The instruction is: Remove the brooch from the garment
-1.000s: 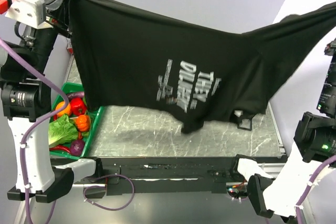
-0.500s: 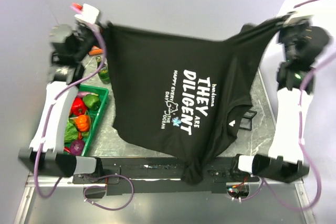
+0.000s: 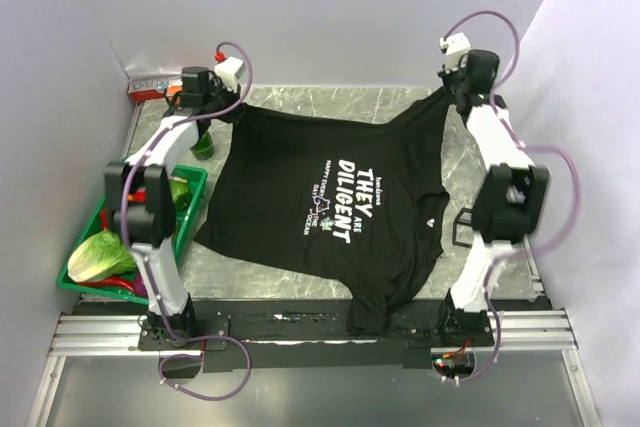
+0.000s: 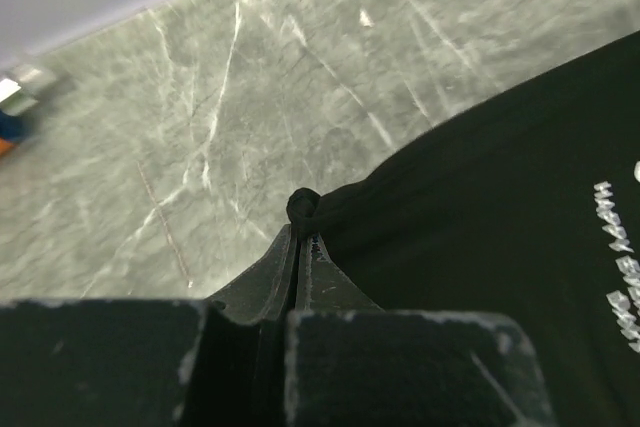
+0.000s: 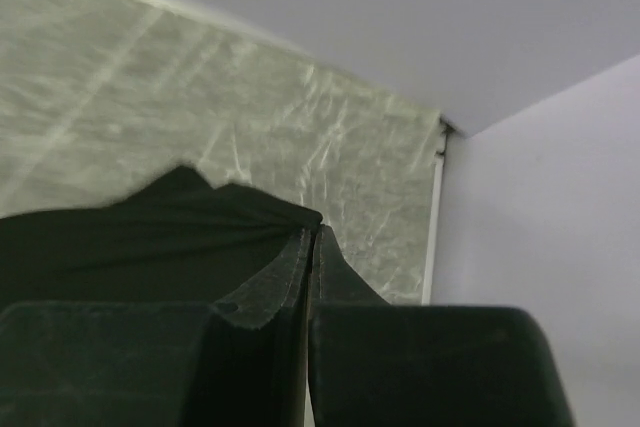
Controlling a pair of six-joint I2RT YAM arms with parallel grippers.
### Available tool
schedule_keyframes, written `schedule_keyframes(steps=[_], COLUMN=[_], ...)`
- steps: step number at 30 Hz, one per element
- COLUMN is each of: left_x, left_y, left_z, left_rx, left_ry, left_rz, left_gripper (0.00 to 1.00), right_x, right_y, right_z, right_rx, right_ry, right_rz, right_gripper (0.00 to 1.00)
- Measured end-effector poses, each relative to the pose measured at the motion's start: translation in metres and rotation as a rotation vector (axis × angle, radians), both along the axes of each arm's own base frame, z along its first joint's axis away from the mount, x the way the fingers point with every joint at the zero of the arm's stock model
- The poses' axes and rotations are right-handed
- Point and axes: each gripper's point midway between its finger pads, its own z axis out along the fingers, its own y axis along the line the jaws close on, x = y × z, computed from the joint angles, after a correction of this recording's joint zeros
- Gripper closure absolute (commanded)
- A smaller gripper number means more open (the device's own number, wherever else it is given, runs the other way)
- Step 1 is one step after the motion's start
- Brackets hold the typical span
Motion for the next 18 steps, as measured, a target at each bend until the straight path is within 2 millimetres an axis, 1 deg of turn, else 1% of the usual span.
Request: schedule_keyframes(steps=[1, 3, 4, 7, 10, 12, 15, 17, 18], left_x=[0.007, 0.021, 0.026, 0.047, 0.068, 0.087, 0.113, 0.126, 0.13], left_y=[0.0, -0.001, -0.002, -0.003, -0.003, -0.003, 0.0, 0.005, 0.008], left_z=[-0.012, -0.03, -0.037, -0.053, -0.062, -0.062, -0.06, -0.057, -0.057], left_rx=[-0.001, -0.004, -0.005, -0.009, -0.003, 0.008, 0.032, 0.051, 0.062], left_ry=[0.019, 0.039, 0.047, 0.053, 0.036, 0.009, -0.036, -0.065, -0.072], left_rz=[0.003, 0.009, 0.013, 0.018, 0.028, 0.04, 0.067, 0.093, 0.107], left_gripper=[0.99, 0.99, 0.99, 0.99, 0.99, 0.99, 0.99, 0.99, 0.99], right_x=[0.012, 0.038, 0.049, 0.08, 0.109, 0.123, 0.145, 0.155, 0.159], right_y=[-0.004, -0.014, -0.019, -0.028, -0.032, -0.033, -0.026, -0.018, -0.016], right_z=[-0.014, -0.043, -0.058, -0.09, -0.106, -0.112, -0.118, -0.12, -0.12], right_rx=[-0.006, -0.027, -0.041, -0.076, -0.127, -0.16, -0.227, -0.255, -0.264], right_ry=[0.021, 0.061, 0.083, 0.126, 0.119, 0.1, 0.045, 0.009, -0.012], right_rz=[-0.013, -0.048, -0.061, -0.09, -0.106, -0.109, -0.106, -0.103, -0.106], right_gripper=[1.0, 1.0, 1.0, 1.0, 1.0, 1.0, 1.0, 1.0, 0.96])
